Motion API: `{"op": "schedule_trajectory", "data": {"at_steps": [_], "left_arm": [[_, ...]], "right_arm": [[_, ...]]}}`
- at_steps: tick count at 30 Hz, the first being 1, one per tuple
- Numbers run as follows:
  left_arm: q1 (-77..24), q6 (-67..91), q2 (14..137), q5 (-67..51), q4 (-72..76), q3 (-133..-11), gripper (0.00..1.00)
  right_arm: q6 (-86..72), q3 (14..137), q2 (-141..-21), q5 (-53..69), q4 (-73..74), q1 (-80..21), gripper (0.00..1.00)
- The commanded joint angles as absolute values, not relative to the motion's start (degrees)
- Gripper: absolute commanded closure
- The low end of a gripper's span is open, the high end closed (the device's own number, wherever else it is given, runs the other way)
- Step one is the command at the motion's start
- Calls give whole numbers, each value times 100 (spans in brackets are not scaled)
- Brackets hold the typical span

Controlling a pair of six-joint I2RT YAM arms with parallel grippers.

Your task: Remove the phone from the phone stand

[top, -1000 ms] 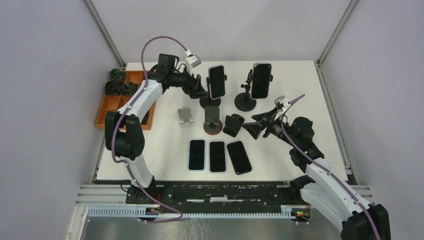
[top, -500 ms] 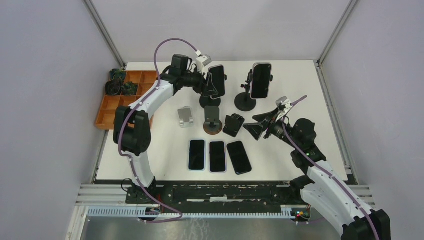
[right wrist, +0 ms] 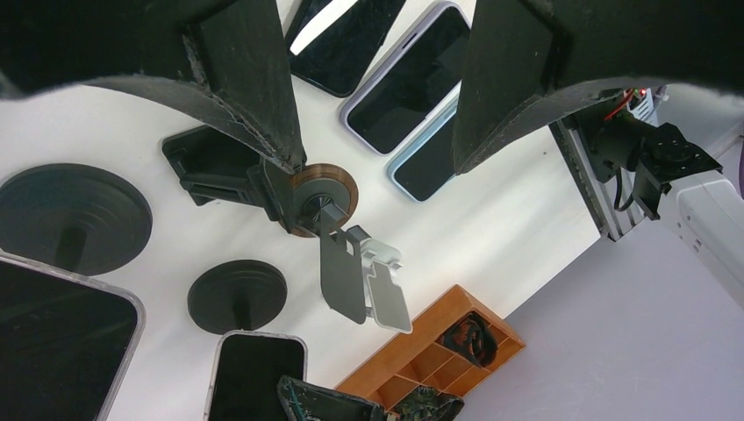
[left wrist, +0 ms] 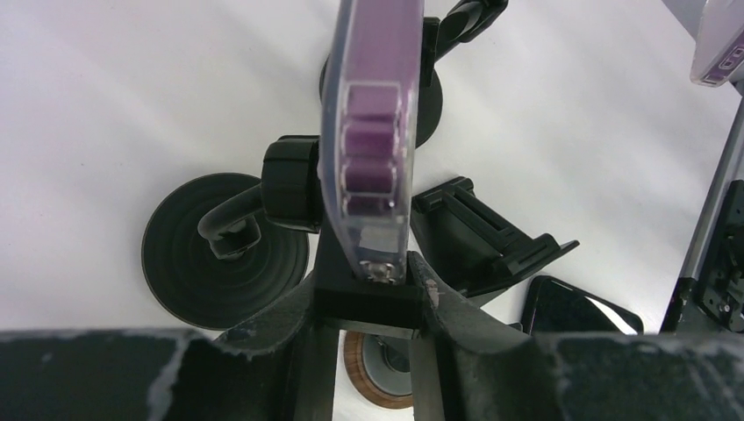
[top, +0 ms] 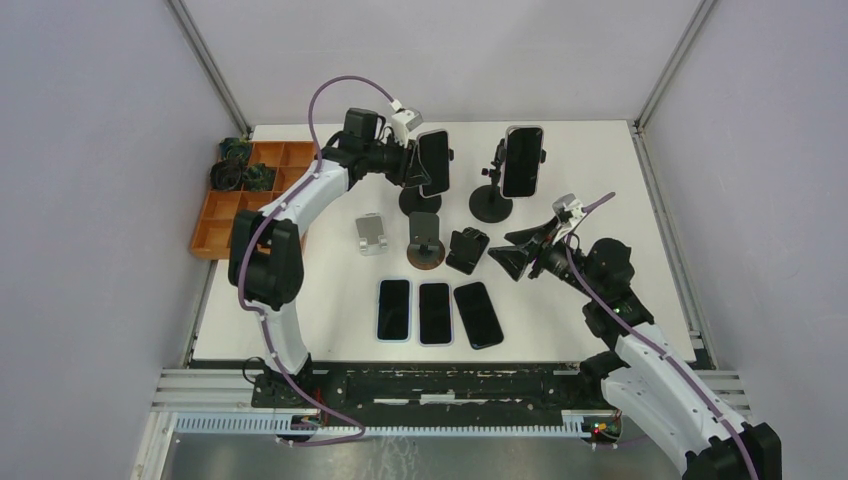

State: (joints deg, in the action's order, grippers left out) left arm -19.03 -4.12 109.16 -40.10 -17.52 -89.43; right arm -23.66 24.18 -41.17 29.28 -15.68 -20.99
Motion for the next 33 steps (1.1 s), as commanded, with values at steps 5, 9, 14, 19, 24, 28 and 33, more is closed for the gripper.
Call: {"op": "schedule_trajectory", "data": {"at_steps": [5, 9, 14, 19, 24, 28, 33], "left_arm": [[-1803, -1171, 10784, -3921, -2062, -9622, 98], [-1618, -1655, 10801, -4476, -2681, -10057, 98], [-1493, -2081, 10629, -4811, -3289, -10444, 98], [-1438, -2162, 10183, -4931, -3161, -10403, 98], [-1428, -2190, 9765, -4995, -3154, -10345, 98], [-1425, -2223, 9372, -5202, -3263, -10418, 98], [-1432, -2212, 8729, -5951, -3542, -10466, 98]], "right_arm": [[-2540, 2325, -4034, 3094, -1892, -2118, 32], [-2562, 2363, -4076, 3294, -1994, -2132, 32], [-2653, 2391, -4148, 3381, -2178, -2187, 32], [-2692, 2391, -4143, 3357, -2237, -2283, 33], [-2700, 2442, -4105, 3349, -2219, -2342, 34], [-2754, 2528, -4087, 3357, -2230, -2369, 35], [-2929, 2754, -4128, 3437, -2472, -2441, 34]]}}
